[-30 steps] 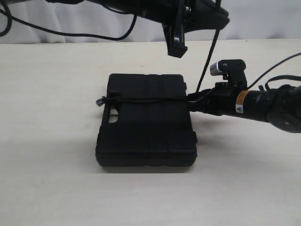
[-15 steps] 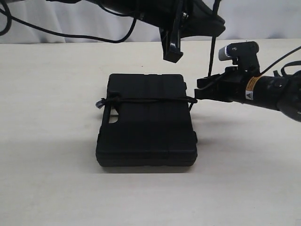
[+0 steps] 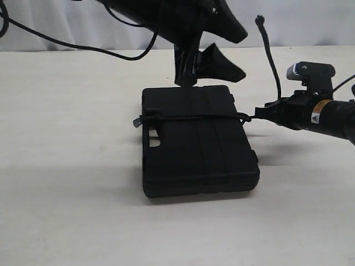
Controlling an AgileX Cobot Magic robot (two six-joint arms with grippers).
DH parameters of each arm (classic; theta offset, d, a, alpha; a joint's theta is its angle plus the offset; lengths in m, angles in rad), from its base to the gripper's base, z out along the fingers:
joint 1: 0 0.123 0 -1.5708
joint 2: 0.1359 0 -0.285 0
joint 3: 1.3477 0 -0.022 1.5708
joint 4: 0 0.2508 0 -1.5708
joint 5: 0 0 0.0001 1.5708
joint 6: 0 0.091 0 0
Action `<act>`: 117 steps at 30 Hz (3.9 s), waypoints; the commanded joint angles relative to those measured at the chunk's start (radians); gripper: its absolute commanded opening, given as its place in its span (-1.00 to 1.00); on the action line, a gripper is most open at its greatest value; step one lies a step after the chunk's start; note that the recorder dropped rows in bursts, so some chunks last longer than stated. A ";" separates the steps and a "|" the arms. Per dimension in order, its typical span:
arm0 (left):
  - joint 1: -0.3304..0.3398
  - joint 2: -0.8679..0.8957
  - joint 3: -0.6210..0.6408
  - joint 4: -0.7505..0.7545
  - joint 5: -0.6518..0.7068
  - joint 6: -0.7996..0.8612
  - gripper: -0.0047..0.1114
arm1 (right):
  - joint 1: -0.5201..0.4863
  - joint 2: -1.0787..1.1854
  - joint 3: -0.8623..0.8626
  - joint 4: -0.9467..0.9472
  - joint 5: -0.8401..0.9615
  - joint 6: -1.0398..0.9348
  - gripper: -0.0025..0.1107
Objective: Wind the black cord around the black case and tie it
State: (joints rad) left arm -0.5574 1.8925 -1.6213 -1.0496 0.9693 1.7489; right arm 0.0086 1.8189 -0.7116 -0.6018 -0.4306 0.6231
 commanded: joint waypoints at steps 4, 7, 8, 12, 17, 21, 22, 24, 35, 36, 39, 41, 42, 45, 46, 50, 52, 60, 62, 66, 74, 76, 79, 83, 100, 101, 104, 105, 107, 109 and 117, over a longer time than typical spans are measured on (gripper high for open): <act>-0.001 0.075 -0.009 0.207 0.023 -0.135 0.24 | -0.027 0.013 0.003 0.088 0.050 -0.003 -0.88; -0.001 0.121 -0.009 0.207 0.025 -0.135 0.24 | -0.052 0.022 0.003 0.097 0.060 -0.006 -0.82; -0.001 0.133 -0.009 0.207 0.022 -0.135 0.24 | -0.062 0.024 0.003 0.097 0.063 -0.001 -0.76; -0.001 0.188 -0.009 0.246 0.015 -0.135 0.24 | -0.098 0.031 0.003 0.138 0.068 0.008 -0.32; -0.001 0.240 -0.009 0.307 -0.026 -0.162 0.24 | -0.127 0.028 0.003 0.138 0.073 0.016 -0.06; -0.001 0.271 -0.009 0.320 -0.037 -0.162 0.24 | -0.234 0.028 0.003 0.141 0.135 -0.004 -0.07; -0.001 0.271 -0.009 0.325 -0.044 -0.162 0.24 | -0.275 0.028 0.003 0.141 0.161 -0.004 -0.07; -0.001 0.271 -0.009 0.325 -0.057 -0.162 0.24 | -0.316 0.028 0.003 0.141 0.178 -0.004 -0.07; 0.005 0.187 -0.009 0.434 -0.143 -0.368 -0.24 | -0.101 -0.187 0.053 -0.236 0.184 0.123 -0.88; 0.010 0.174 -0.009 0.456 -0.145 -0.400 -0.36 | -0.085 -0.187 0.053 -0.282 0.188 0.167 -0.88; 0.038 0.119 -0.009 0.496 -0.137 -0.534 -0.88 | -0.042 -0.168 0.043 -0.600 0.173 0.477 -0.88; 0.058 0.105 -0.009 0.504 -0.135 -0.582 -0.92 | -0.041 -0.152 0.026 -0.850 0.104 0.712 -0.88; 0.070 0.103 -0.009 0.507 -0.135 -0.611 -0.92 | -0.044 -0.140 0.011 -0.987 0.054 0.836 -0.88; 0.100 0.103 -0.009 0.510 -0.137 -0.656 -0.92 | -0.044 -0.105 -0.033 -1.143 -0.010 1.042 -0.88; 0.110 0.103 -0.007 0.510 -0.137 -0.670 -0.92 | -0.044 -0.095 -0.041 -1.143 -0.007 1.042 -0.88; 0.150 0.103 -0.007 0.511 -0.179 -0.711 -0.92 | -0.041 -0.021 -0.061 -1.143 -0.005 1.039 -0.88; 0.152 0.103 -0.007 0.507 -0.201 -0.711 -0.92 | -0.041 0.041 -0.108 -1.143 -0.052 1.041 -0.88; 0.152 0.103 -0.007 0.504 -0.205 -0.711 -0.92 | 0.098 0.196 -0.246 -1.143 -0.143 1.007 -0.88; 0.152 0.103 -0.007 0.504 -0.203 -0.718 -0.92 | 0.151 0.198 -0.264 -1.143 -0.093 1.007 -0.88; 0.152 0.103 -0.007 0.507 -0.200 -0.725 -0.92 | 0.255 0.200 -0.291 -1.143 0.061 0.992 -0.88; 0.152 0.103 -0.007 0.507 -0.198 -0.725 -0.92 | 0.271 0.181 -0.299 -1.143 0.127 0.968 -0.88; 0.152 0.103 -0.007 0.507 -0.198 -0.727 -0.92 | 0.271 0.177 -0.319 -1.143 0.161 0.966 -0.88; 0.152 0.103 -0.007 0.492 -0.198 -0.729 -0.92 | 0.271 0.209 -0.369 -1.084 0.199 0.935 -0.88; 0.152 0.103 -0.007 0.485 -0.195 -0.729 -0.92 | 0.273 0.295 -0.457 -1.080 0.084 0.925 -0.88; 0.152 0.080 -0.007 0.512 -0.212 -0.761 -0.92 | 0.224 0.121 -0.386 -1.143 0.104 1.051 -0.88; 0.152 0.066 -0.004 0.512 -0.222 -0.779 -0.92 | 0.224 0.091 -0.370 -1.143 0.114 1.051 -0.88; 0.152 -0.006 0.042 0.512 -0.293 -0.797 -0.92 | 0.224 -0.001 -0.313 -1.143 0.149 1.059 -0.88; 0.152 -0.040 0.070 0.510 -0.321 -0.797 -0.92 | 0.224 -0.036 -0.294 -1.143 0.149 1.065 -0.88; 0.152 -0.112 0.135 0.510 -0.387 -0.797 -0.92 | 0.224 -0.102 -0.254 -1.143 0.149 1.067 -0.88; 0.152 -0.180 0.217 0.509 -0.473 -0.806 -0.92 | 0.224 -0.175 -0.214 -1.143 0.149 1.067 -0.88; 0.150 -0.441 0.544 0.345 -0.805 -0.804 -0.92 | 0.224 -0.420 -0.006 -1.137 0.199 1.064 -0.88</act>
State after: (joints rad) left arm -0.4065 1.5301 -1.1578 -0.6338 0.2632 0.9524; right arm 0.2360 1.4739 -0.7928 -1.7387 -0.2715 1.6863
